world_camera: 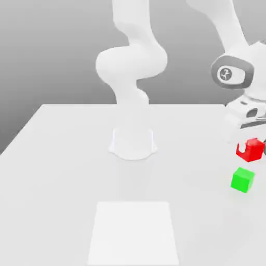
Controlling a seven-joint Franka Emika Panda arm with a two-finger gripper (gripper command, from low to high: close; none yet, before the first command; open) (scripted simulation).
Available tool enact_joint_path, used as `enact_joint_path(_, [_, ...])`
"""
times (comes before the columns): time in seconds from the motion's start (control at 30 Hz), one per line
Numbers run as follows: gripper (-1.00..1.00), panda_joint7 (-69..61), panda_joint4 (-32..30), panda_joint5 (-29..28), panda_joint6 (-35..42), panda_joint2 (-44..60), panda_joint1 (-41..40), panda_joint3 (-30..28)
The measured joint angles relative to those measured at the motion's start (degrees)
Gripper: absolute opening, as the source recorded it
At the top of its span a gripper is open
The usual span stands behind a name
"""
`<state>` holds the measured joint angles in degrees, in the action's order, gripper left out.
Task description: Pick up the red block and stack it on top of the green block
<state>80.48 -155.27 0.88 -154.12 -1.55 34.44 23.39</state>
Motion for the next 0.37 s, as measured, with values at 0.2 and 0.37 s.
enact_joint_path(0.2, [-1.0,5.31,0.42,-7.17,-5.6,6.52,-0.17,-1.28])
enact_joint_path(0.37, [1.0,8.85,0.44,-12.08,-9.35,10.88,1.35,-3.66])
